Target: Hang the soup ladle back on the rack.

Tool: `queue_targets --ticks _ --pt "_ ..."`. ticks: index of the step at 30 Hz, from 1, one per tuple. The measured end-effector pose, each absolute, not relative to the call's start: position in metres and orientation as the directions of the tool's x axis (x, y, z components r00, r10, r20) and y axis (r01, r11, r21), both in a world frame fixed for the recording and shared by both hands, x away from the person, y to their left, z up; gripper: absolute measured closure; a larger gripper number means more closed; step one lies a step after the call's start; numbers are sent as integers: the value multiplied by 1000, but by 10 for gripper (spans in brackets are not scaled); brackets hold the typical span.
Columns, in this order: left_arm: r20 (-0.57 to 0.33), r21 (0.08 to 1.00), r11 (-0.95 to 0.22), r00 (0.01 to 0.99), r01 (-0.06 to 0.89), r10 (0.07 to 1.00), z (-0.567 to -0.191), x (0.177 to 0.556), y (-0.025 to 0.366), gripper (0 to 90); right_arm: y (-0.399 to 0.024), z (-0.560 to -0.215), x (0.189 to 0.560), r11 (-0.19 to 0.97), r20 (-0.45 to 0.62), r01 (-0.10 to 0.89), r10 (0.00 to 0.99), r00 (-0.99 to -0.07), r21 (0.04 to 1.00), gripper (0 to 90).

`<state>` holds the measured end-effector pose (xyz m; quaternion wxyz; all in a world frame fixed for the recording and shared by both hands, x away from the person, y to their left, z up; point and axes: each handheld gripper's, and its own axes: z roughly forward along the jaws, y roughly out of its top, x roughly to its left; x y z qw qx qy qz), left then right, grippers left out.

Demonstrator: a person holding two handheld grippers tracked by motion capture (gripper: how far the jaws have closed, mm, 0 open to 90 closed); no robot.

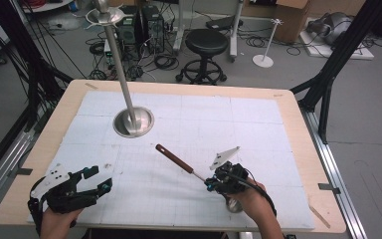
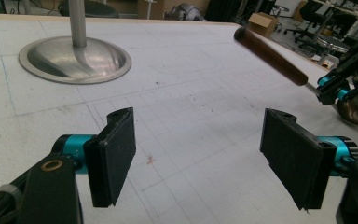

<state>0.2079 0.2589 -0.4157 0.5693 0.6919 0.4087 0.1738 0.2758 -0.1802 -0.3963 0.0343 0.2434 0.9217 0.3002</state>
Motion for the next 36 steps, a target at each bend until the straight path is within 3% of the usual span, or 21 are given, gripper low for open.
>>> queue_targets --ticks 12,24,36 --pt "-224 930 -17 606 366 763 -416 207 257 272 -188 -394 264 607 122 430 481 -868 668 845" --pt "-252 945 40 644 326 723 -401 203 250 331 -172 -372 242 484 71 321 466 -882 814 844" --pt "-228 962 36 718 272 658 -363 214 205 280 -149 -363 233 380 37 297 561 -827 876 843"
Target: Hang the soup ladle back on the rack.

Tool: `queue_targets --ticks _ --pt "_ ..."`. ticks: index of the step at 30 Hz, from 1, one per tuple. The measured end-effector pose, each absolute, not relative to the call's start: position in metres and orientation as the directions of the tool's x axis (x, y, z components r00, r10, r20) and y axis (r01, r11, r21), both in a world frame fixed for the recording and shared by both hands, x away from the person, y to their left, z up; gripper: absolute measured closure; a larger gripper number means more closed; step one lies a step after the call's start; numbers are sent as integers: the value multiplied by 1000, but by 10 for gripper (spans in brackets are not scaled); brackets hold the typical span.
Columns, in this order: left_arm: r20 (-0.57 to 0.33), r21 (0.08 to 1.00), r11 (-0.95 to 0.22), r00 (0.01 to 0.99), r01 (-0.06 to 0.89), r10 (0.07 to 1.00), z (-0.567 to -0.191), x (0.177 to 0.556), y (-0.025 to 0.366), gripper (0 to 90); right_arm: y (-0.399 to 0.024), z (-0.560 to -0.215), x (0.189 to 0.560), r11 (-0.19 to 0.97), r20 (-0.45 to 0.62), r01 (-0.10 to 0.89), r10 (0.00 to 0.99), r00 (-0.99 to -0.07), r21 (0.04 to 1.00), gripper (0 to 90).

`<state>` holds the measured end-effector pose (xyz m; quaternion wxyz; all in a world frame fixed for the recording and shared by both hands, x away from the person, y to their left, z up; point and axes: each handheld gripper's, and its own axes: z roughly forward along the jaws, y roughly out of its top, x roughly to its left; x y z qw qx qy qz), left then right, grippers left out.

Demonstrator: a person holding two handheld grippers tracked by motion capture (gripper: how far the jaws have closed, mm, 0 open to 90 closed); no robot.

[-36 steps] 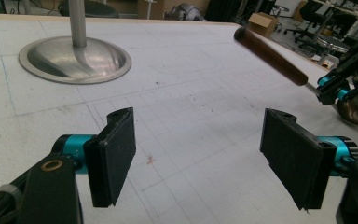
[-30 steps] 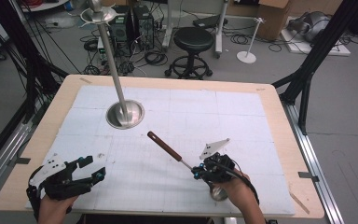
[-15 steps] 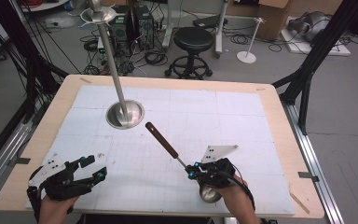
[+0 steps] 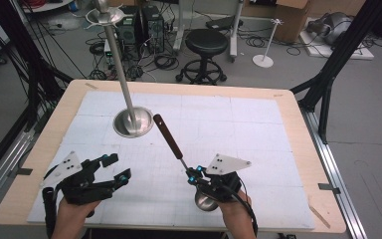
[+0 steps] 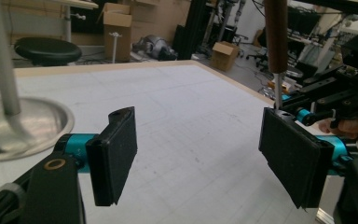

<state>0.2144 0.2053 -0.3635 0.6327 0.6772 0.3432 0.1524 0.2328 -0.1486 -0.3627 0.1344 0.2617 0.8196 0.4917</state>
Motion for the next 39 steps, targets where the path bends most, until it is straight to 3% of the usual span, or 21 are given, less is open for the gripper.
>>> queue_targets --ticks 18,27,39 --pt "-213 959 -49 828 277 518 -325 247 111 303 -136 -360 225 321 54 301 599 -799 898 843" --pt "-237 955 -32 823 295 515 -323 255 95 552 -134 -359 221 317 42 292 610 -791 902 843" --pt "-277 950 15 822 311 498 -320 255 95 718 -130 -359 219 303 44 297 629 -776 905 840"
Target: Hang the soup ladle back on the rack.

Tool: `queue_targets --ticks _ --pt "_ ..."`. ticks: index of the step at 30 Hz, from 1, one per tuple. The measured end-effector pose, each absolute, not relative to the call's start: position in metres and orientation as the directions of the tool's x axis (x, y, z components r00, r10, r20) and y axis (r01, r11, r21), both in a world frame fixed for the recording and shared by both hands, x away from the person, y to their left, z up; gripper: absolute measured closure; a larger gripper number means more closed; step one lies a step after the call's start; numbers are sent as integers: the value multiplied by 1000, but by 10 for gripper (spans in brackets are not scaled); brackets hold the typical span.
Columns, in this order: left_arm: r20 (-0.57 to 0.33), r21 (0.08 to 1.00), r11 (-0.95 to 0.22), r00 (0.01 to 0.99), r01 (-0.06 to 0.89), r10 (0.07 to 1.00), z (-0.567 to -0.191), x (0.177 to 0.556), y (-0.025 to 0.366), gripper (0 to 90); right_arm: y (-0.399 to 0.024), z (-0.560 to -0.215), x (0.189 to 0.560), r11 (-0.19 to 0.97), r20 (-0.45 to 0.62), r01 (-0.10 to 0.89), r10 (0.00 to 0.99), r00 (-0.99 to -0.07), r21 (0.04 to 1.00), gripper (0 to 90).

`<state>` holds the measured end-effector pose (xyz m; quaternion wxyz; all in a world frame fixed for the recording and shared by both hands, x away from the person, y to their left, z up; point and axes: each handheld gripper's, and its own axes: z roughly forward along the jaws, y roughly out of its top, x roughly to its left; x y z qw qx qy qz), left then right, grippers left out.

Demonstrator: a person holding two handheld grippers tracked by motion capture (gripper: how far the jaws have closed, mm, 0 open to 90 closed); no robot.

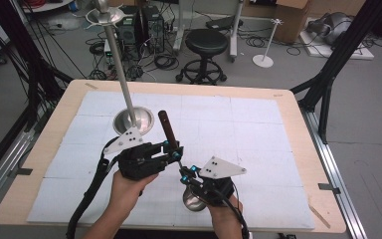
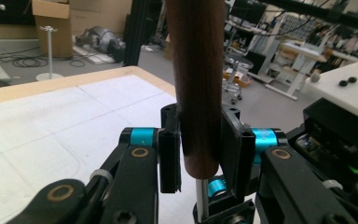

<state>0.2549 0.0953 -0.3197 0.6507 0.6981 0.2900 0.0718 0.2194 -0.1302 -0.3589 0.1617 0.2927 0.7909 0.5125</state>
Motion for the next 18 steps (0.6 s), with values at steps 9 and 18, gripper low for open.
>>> queue_targets --ticks 9,18 --pt "-242 959 -6 834 282 495 -313 256 98 734 -132 -361 220 247 69 283 629 -775 927 534" --pt "-187 971 -37 850 235 492 -291 269 123 734 -168 -360 215 212 34 220 642 -766 952 236"
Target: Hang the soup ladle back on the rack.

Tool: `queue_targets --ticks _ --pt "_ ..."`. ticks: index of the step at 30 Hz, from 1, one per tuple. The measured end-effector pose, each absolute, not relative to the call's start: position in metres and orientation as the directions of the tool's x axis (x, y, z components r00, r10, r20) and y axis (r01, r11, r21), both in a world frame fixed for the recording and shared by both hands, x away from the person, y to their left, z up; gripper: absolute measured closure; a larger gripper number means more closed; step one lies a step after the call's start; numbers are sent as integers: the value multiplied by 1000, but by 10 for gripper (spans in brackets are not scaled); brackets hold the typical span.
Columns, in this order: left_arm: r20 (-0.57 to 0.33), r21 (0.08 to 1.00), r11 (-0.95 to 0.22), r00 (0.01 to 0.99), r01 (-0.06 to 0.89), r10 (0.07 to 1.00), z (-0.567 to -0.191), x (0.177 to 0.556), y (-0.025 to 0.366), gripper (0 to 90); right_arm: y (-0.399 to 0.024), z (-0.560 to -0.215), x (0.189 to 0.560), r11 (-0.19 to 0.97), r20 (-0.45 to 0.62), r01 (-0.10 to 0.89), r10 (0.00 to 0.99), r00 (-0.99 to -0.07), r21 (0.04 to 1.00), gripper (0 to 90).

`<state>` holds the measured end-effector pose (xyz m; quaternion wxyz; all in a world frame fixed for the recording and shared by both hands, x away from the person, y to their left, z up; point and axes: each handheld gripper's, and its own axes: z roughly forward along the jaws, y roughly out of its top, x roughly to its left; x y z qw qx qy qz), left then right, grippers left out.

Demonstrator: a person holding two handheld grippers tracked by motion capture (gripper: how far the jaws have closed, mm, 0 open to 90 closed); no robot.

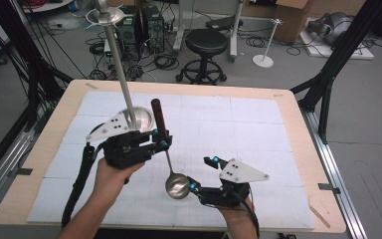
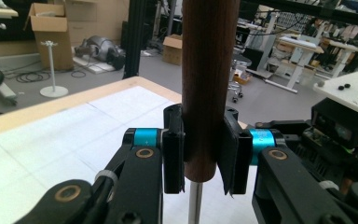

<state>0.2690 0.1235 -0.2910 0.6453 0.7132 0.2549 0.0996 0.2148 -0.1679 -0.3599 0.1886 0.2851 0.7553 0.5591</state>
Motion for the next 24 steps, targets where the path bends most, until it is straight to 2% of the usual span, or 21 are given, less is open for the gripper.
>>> queue_targets --ticks 8,13,16,24 --pt "-137 976 -74 848 202 512 -266 292 151 734 -208 -363 207 209 17 226 698 -715 951 169" --pt "-127 976 -82 835 201 535 -258 307 162 734 -225 -366 205 224 2 233 717 -697 946 166" --pt "-136 976 -70 824 208 550 -253 319 170 734 -238 -371 204 191 27 253 746 -665 949 166" --pt "-132 977 -63 808 205 574 -235 344 178 734 -244 -376 205 195 30 277 767 -641 941 166"
